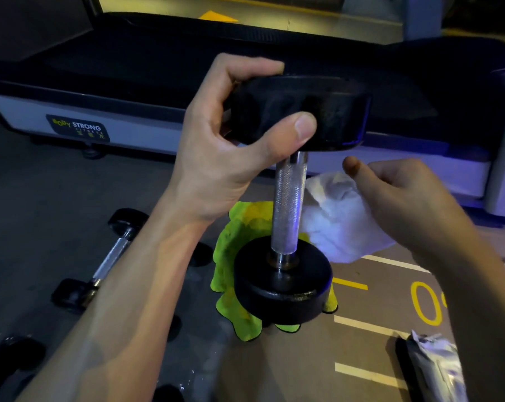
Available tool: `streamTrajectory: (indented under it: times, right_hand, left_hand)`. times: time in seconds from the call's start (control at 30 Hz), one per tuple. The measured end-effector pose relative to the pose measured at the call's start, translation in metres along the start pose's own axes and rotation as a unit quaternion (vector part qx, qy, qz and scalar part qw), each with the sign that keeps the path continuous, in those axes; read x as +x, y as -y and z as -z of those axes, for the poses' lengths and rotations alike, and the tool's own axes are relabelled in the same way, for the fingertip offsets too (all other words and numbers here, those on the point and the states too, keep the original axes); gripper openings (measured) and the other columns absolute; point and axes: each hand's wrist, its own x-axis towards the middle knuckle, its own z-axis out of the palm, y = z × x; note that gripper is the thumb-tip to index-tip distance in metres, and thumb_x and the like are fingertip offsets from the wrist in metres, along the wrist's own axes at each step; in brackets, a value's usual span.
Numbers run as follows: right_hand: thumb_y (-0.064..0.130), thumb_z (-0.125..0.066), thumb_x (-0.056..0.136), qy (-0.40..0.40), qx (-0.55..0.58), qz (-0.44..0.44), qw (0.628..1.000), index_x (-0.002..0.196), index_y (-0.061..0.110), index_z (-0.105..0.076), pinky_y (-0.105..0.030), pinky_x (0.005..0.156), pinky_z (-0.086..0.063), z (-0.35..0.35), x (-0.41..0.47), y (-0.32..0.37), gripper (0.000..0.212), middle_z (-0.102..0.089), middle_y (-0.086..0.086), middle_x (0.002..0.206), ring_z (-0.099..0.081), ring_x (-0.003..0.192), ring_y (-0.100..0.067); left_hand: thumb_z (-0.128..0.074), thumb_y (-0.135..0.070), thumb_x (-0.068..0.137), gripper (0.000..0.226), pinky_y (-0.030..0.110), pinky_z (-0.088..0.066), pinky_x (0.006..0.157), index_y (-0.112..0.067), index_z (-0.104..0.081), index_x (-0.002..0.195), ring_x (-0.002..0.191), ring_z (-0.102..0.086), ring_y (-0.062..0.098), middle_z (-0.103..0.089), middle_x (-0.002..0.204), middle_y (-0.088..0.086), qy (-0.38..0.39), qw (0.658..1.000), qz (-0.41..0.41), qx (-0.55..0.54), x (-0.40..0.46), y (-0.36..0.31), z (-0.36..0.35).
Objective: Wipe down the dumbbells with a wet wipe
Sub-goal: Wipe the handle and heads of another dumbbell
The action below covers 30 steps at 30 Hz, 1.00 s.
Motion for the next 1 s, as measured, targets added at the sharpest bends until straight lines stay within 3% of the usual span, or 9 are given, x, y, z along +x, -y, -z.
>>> streamTrajectory:
  times: [0.17,0.27,0.33,0.43,0.53,0.67,0.83,0.93,1.0]
  right_hand:
    - [0.078,-0.045,0.091,0.036,0.120,-0.037,0.991,0.083,-0.008,-0.053,-0.037,0.061,-0.031,-0.011,-0.002,-0.008,0.087,-0.045,-0.012,0.065,-0.041,0.057,-0.020]
    - [0.072,-0.051,0.094,0.057,0.234,-0.072,0.968,0.087,-0.003,-0.064,-0.031,0.059,-0.036,-0.013,-0.002,-0.008,0.076,-0.055,-0.009,0.065,-0.050,0.058,-0.018]
    - [0.073,-0.063,0.087,0.056,0.328,-0.079,0.940,0.098,-0.004,-0.064,-0.039,0.069,-0.039,-0.015,-0.002,-0.004,0.078,-0.059,-0.015,0.080,-0.054,0.073,-0.024]
    - [0.051,-0.066,0.095,0.015,0.425,-0.059,0.903,0.083,0.006,-0.063,-0.042,0.072,-0.040,-0.026,-0.015,0.000,0.047,-0.060,-0.014,0.082,-0.052,0.076,-0.024]
    - [0.048,-0.058,0.102,0.123,0.458,-0.069,0.878,0.098,-0.003,-0.068,-0.051,0.079,-0.054,-0.042,-0.038,-0.001,0.052,-0.075,-0.022,0.100,-0.069,0.090,-0.026]
    - [0.047,-0.052,0.096,0.137,0.536,-0.141,0.821,0.077,0.008,-0.062,-0.030,0.056,-0.052,-0.027,-0.053,-0.003,0.045,-0.068,-0.011,0.073,-0.065,0.062,-0.019]
    - [0.010,-0.060,0.099,0.083,0.459,-0.103,0.879,0.104,0.009,-0.068,-0.038,0.072,-0.055,-0.040,-0.052,-0.003,0.009,-0.077,-0.018,0.104,-0.071,0.086,-0.028]
    - [0.022,-0.061,0.101,0.129,0.382,-0.075,0.912,0.107,0.009,-0.072,-0.044,0.085,-0.053,-0.054,-0.045,0.000,0.018,-0.074,-0.022,0.108,-0.070,0.092,-0.029]
    - [0.035,-0.055,0.098,0.209,0.407,-0.117,0.882,0.111,0.000,-0.069,-0.054,0.103,-0.051,-0.057,-0.032,0.003,0.040,-0.074,-0.027,0.112,-0.072,0.105,-0.039]
  left_hand:
    - [-0.078,-0.028,0.084,0.045,0.025,-0.050,0.091,-0.015,-0.055,0.121,0.102,-0.064,0.007,-0.063,0.115,0.006,0.003,1.000,0.000,0.001,0.000,0.000,0.000]
    - [-0.078,-0.027,0.084,0.046,0.024,-0.050,0.091,-0.014,-0.055,0.121,0.102,-0.064,0.006,-0.063,0.115,0.005,0.003,1.000,-0.001,-0.001,0.000,0.000,-0.001]
    - [-0.078,-0.027,0.084,0.046,0.024,-0.050,0.091,-0.012,-0.054,0.122,0.102,-0.064,0.006,-0.063,0.116,0.007,0.005,1.000,-0.001,0.001,0.000,0.000,-0.001]
    - [-0.078,-0.026,0.084,0.048,0.024,-0.050,0.090,-0.010,-0.054,0.123,0.102,-0.064,0.007,-0.063,0.116,0.007,0.006,1.000,0.000,0.002,0.000,0.001,-0.001]
    - [-0.078,-0.027,0.084,0.049,0.024,-0.051,0.089,-0.009,-0.054,0.123,0.099,-0.064,0.005,-0.063,0.113,0.004,0.006,1.000,0.003,0.005,0.000,0.001,-0.001]
    - [-0.078,-0.028,0.084,0.049,0.022,-0.050,0.088,-0.009,-0.055,0.123,0.098,-0.064,0.004,-0.063,0.113,0.004,-0.004,1.000,0.003,0.011,0.000,0.001,0.000]
    - [-0.078,-0.027,0.085,0.048,0.019,-0.050,0.087,-0.009,-0.055,0.122,0.097,-0.064,0.000,-0.064,0.110,0.000,-0.008,1.000,0.006,0.005,0.000,0.001,0.000]
    - [-0.078,-0.025,0.085,0.048,0.020,-0.050,0.087,-0.008,-0.054,0.123,0.096,-0.065,0.001,-0.064,0.109,0.000,-0.003,1.000,0.004,0.003,0.000,0.001,-0.001]
    - [-0.078,-0.025,0.085,0.048,0.021,-0.051,0.087,-0.007,-0.054,0.123,0.097,-0.065,0.002,-0.064,0.110,0.001,0.001,1.000,0.006,-0.001,-0.001,0.000,-0.001]
